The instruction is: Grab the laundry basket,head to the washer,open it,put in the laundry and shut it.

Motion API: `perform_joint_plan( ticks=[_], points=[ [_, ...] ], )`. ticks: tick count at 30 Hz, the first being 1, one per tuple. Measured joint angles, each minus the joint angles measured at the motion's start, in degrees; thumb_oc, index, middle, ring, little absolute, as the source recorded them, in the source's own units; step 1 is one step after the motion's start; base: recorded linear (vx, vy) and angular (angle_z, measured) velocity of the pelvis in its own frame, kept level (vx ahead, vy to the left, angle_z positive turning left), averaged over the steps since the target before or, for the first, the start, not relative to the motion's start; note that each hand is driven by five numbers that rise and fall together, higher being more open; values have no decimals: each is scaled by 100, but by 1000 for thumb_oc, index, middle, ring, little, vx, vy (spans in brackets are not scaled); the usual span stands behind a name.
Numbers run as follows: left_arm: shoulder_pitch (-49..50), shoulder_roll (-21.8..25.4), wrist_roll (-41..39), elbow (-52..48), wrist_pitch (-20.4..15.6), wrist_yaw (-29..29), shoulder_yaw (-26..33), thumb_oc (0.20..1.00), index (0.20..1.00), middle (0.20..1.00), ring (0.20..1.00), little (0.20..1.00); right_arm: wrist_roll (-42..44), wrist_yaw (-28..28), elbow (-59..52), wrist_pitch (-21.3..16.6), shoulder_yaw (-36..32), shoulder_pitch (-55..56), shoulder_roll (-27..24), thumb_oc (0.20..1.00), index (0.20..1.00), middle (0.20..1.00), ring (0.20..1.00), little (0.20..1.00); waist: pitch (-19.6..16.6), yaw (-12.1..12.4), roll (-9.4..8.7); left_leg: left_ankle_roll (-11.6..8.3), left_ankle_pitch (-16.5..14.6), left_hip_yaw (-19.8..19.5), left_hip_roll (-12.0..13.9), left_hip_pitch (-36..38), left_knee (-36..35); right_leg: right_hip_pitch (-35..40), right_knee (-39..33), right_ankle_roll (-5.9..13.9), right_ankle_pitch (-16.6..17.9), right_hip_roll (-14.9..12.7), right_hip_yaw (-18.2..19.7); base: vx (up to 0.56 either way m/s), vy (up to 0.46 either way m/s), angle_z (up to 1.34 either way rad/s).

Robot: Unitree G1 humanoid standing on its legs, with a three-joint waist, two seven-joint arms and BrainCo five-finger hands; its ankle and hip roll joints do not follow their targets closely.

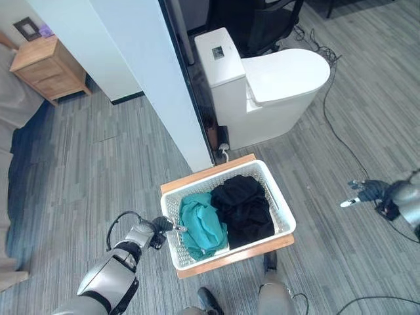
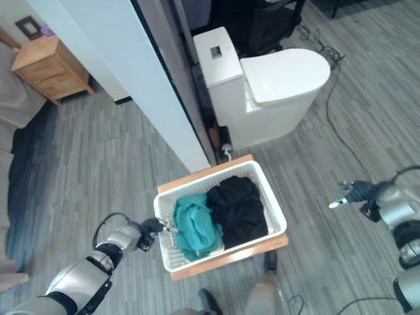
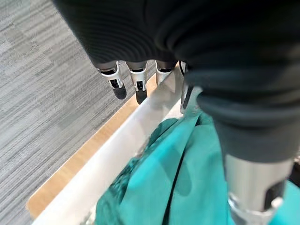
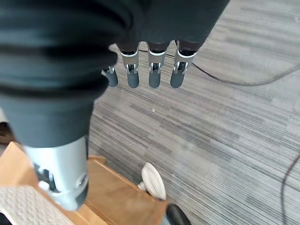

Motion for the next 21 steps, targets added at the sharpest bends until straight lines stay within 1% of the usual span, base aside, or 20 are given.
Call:
perform_joint_plan(
  ticks=[1, 2, 4, 5, 7, 11, 14, 15, 16, 18, 19, 21],
  points=[
    [0, 2, 0, 3, 0, 4, -2, 1000, 1000, 1000, 1000, 1000, -1, -23, 91, 4, 2, -69, 67, 1000, 1000, 1000, 1000, 1000, 0, 1, 0, 0, 0, 1, 1, 1, 0, 0, 0, 0, 0, 3, 1, -7, -7, -6],
    [-39, 8, -3, 130, -13, 42, 4, 1000, 1000, 1000, 1000, 1000, -6, -140, 774, 5, 125, -534, 493, 1000, 1000, 1000, 1000, 1000, 5, -13, -8, 0, 0, 19, 5, 21, 0, 0, 1, -17, 13, 16, 40, -2, -5, -10],
    [-137, -4, -3, 238, -5, 94, 2, 1000, 1000, 1000, 1000, 1000, -14, -226, 1093, 10, 151, -737, 749, 1000, 1000, 1000, 1000, 1000, 9, 28, -11, 3, 3, 27, 14, 41, 2, 8, 1, -27, 19, 27, 59, -4, -9, -10],
    [-214, -2, -4, 375, -1, 171, 56, 1000, 1000, 1000, 1000, 1000, -54, -299, 1340, 5, 274, -890, 1065, 1000, 1000, 1000, 1000, 1000, 15, 32, -21, -2, 6, 36, 40, 91, -2, 39, 1, -39, 25, 62, 74, -6, -21, -6],
    [-220, -3, -21, 445, 1, 197, 207, 1000, 1000, 1000, 1000, 1000, -52, -323, 1611, -72, 278, -966, 1299, 1000, 1000, 1000, 1000, 1000, 15, 71, -20, -2, 6, 25, 56, 111, 8, 69, 1, -45, 22, 74, 67, -8, -31, -1],
    [-199, 41, -66, 688, 10, 236, 240, 1000, 1000, 1000, 1000, 1000, -49, -370, 2225, -123, 272, -1110, 1543, 1000, 1000, 1000, 1000, 1000, 9, 117, -28, -8, 10, -8, 65, 155, 10, 143, 2, -48, 21, 66, 39, -5, -49, 6],
    [-150, 62, -72, 883, 58, 256, 243, 1000, 1000, 1000, 1000, 1000, -47, -435, 2547, -122, 275, -1112, 1614, 1000, 1000, 1000, 1000, 1000, -3, 122, -33, -8, 10, -146, 95, 213, 36, 309, 1, -75, -13, 56, -109, 4, -48, 21],
    [-150, 80, -72, 880, 64, 260, 244, 1000, 1000, 1000, 1000, 1000, -47, -450, 2587, -122, 275, -1116, 1615, 1000, 1000, 1000, 1000, 1000, -15, 148, -47, -8, 10, -150, 99, 204, 47, 309, 1, -76, -15, 56, -112, 24, -57, 11],
    [-146, 102, -72, 881, 69, 265, 243, 1000, 1000, 1000, 1000, 1000, -47, -463, 2656, -150, 275, -1114, 1630, 1000, 1000, 1000, 1000, 1000, -37, 240, -73, -10, 11, -150, 105, 200, 61, 308, 1, -78, -14, 54, -113, 15, -44, 3],
    [-110, 105, -71, 876, 68, 262, 239, 1000, 1000, 1000, 1000, 1000, -47, -480, 2727, -193, 275, -1070, 1688, 1000, 1000, 1000, 1000, 1000, -108, 305, -81, -19, 22, -173, 111, 200, 60, 328, 1, -83, -16, 46, -140, 13, -23, 10],
    [-57, 104, -70, 868, 65, 254, 238, 1000, 1000, 1000, 1000, 1000, -44, -485, 2827, -214, 260, -957, 1781, 1000, 1000, 1000, 1000, 1000, -218, 306, -87, -24, 28, -267, 123, 210, 68, 399, 1, -97, -30, 49, -226, 20, -27, 23],
    [-23, 117, -69, 871, 61, 253, 233, 1000, 1000, 1000, 1000, 1000, -43, -485, 2868, -215, 259, -887, 1827, 1000, 1000, 1000, 1000, 1000, -346, 344, -93, -21, 31, -305, 121, 199, 68, 413, 1, -90, -40, 43, -251, 23, -27, 14]
  ],
)
